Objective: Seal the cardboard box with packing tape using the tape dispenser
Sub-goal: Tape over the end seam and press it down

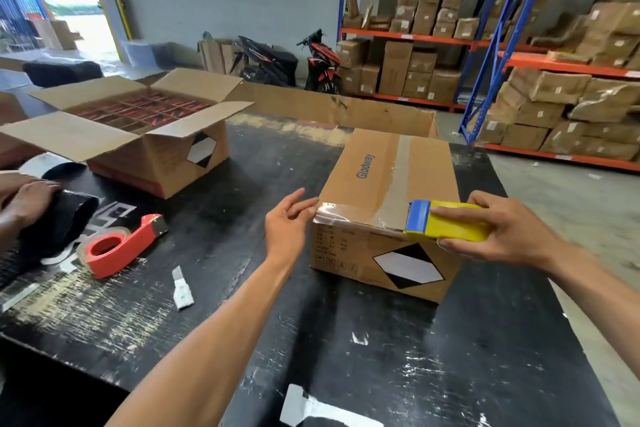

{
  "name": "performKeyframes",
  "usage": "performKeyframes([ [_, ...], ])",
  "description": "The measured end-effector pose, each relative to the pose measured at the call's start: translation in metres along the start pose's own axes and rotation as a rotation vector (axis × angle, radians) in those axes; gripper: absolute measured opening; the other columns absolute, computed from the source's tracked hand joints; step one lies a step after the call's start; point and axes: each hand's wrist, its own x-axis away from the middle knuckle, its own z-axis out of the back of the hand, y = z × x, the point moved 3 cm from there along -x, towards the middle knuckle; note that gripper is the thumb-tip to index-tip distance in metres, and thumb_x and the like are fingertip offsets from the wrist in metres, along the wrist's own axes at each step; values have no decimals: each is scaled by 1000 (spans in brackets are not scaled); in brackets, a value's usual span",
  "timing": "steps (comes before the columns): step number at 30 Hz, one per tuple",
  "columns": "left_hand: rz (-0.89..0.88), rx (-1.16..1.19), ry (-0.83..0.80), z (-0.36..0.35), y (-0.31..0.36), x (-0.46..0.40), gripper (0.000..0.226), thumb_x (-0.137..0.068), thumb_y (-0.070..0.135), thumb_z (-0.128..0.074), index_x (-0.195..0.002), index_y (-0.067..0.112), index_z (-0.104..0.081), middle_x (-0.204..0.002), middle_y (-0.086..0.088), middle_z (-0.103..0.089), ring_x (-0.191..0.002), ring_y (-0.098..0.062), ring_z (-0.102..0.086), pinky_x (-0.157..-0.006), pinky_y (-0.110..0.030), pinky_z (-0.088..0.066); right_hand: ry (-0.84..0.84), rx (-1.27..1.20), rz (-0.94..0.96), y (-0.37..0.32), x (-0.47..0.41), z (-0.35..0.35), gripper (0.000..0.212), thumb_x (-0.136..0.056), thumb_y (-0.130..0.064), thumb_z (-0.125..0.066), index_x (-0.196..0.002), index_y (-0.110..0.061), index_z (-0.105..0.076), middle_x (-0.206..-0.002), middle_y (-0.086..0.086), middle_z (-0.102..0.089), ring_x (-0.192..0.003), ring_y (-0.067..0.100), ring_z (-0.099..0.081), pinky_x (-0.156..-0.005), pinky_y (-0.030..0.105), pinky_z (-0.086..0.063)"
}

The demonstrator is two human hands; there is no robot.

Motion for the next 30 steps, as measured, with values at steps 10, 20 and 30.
performKeyframes([
  [10, 59, -18, 79, 2, -13, -5, 64, -93, 3, -67, -150, 7, -39, -100, 15, -75, -108, 0, -67, -109, -29, -44, -27, 62, -28, -8, -9, -4, 57, -76, -73, -62, -132, -66, -49, -89, -23, -46, -76, 4, -53, -55, 26, -42],
  [20, 152, -226, 144, 14, -9, -14, 93, -80, 28, -84, -156, 13, -32, -151, -7, -48, -128, -15, -51, -108, -35, -41, -46, 46, -79, -7, -12, -3, 60, -77, -81, -56, -133, -64, -49, -91, -21, -48, -77, 7, -54, -56, 31, -47],
  [30, -514, -719, 48, -37, -19, 45, 40, -99, 10, -56, -138, 2, -56, -145, -14, -50, -135, -23, -44, -112, -16, -25, -57, 57, -104, -9, -18, -1, 65, -74, -89, -46, -132, -61, -51, -85, -17, -48, -72, 8, -54, -53, 31, -45],
])
